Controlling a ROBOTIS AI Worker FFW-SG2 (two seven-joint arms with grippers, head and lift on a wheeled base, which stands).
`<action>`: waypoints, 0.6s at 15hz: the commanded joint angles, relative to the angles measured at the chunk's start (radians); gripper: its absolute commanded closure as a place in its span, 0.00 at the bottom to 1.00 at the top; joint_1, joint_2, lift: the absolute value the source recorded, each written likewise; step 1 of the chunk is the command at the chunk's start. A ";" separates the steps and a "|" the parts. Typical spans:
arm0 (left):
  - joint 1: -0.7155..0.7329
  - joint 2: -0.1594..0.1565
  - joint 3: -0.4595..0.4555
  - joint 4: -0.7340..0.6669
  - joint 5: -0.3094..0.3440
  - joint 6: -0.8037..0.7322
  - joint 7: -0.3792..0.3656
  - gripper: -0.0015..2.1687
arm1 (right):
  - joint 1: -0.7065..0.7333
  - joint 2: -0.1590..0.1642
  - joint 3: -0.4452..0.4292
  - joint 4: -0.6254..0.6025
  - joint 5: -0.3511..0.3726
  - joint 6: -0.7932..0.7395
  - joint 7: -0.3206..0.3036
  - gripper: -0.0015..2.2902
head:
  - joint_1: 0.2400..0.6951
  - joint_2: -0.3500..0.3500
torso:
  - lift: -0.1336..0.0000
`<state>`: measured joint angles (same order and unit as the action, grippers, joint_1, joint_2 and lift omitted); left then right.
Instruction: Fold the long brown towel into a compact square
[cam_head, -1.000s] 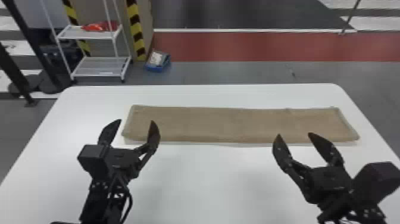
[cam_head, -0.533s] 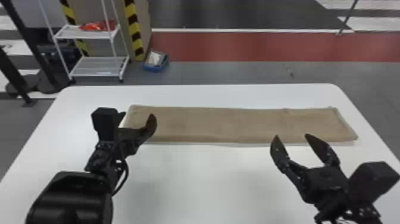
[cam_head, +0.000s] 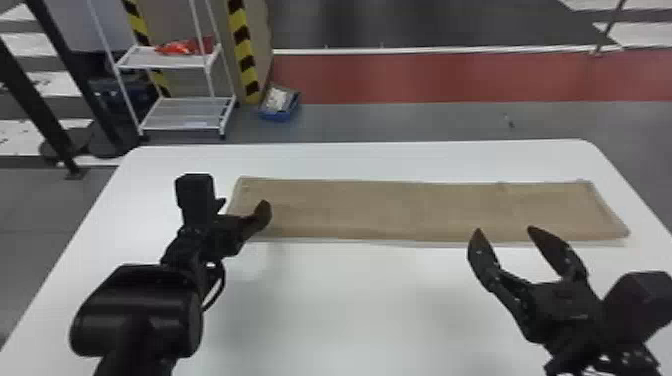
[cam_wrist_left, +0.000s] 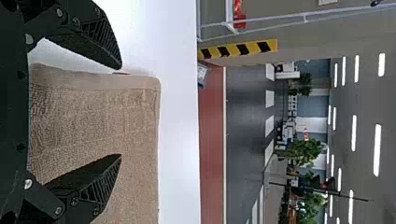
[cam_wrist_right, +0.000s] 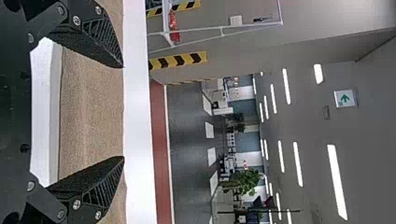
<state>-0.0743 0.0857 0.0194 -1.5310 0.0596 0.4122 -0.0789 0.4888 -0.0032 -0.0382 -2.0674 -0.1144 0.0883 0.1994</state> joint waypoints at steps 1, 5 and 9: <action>-0.013 0.000 0.002 0.008 -0.006 0.053 -0.004 0.12 | -0.007 0.000 0.003 0.006 0.001 0.003 -0.002 0.09 | 1.00 0.58 | 0.08; -0.033 0.002 0.017 0.045 -0.015 0.053 -0.004 0.12 | -0.013 0.000 0.003 0.006 0.002 0.006 -0.002 0.09 | 1.00 0.58 | 0.08; -0.053 0.005 0.027 0.083 -0.018 0.053 -0.002 0.25 | -0.019 0.002 0.004 0.007 0.002 0.009 -0.002 0.09 | 1.00 0.61 | 0.08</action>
<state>-0.1258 0.0899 0.0428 -1.4523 0.0406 0.4657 -0.0803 0.4723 -0.0025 -0.0350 -2.0611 -0.1125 0.0962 0.1979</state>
